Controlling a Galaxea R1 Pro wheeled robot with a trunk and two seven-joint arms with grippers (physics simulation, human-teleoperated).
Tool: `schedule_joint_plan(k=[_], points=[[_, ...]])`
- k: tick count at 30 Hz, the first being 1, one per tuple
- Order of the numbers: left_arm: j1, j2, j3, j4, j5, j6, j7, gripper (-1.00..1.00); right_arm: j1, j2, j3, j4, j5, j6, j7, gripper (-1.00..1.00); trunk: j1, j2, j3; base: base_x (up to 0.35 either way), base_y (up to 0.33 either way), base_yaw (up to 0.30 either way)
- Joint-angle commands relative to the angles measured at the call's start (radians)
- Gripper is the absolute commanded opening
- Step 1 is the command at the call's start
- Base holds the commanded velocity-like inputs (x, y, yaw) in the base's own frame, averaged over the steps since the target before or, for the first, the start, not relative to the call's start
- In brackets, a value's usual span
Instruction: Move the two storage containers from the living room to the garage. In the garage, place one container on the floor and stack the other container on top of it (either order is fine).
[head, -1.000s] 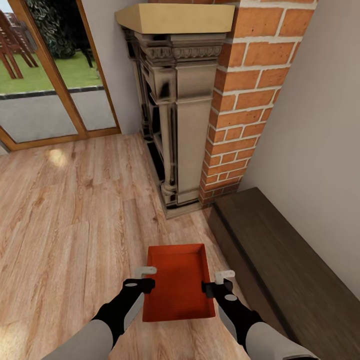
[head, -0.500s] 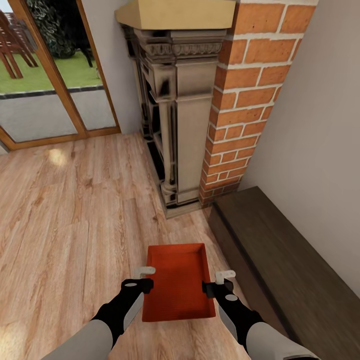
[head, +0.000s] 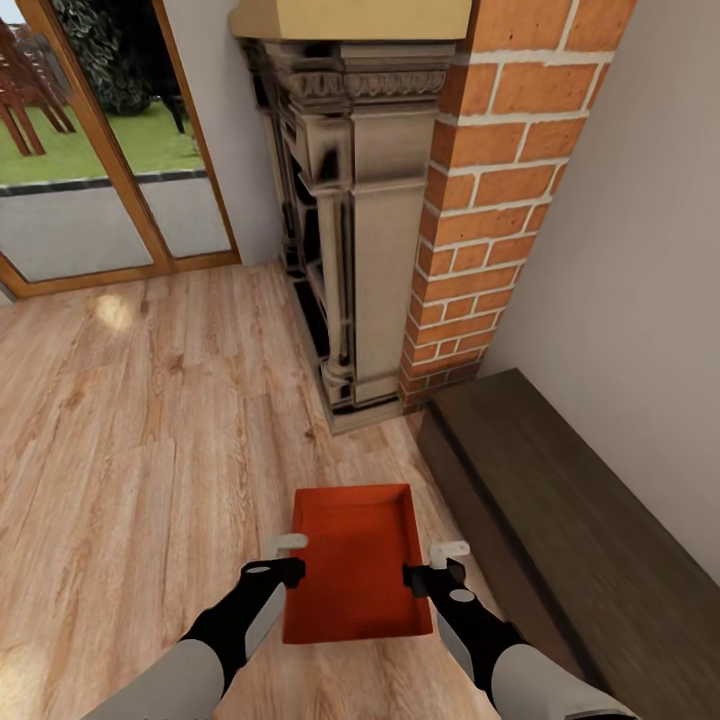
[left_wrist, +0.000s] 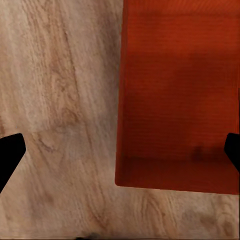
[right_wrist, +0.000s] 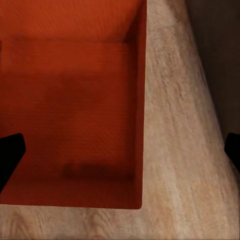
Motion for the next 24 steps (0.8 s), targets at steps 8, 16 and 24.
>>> schedule_joint_plan(k=[8, 16, 24], points=[[0.000, 0.017, 0.021, -0.001, 0.067, 0.000, 0.007, 1.00, 0.001, -0.002, 0.003, 0.028, 0.009, -0.010, -0.011, 1.00, 0.031, -0.057, -0.026, 0.000, 0.000, 0.000], [0.000, 0.033, 0.021, 0.008, 0.064, -0.001, 0.005, 1.00, 0.001, -0.001, 0.002, 0.033, 0.007, -0.024, -0.013, 1.00, 0.061, -0.113, -0.051, 0.000, 0.000, 0.000], [0.000, 0.034, 0.014, -0.007, 0.059, 0.003, 0.008, 1.00, 0.001, -0.003, -0.004, 0.032, 0.002, -0.024, -0.015, 1.00, 0.092, -0.169, -0.076, 0.000, 0.000, 0.000]])
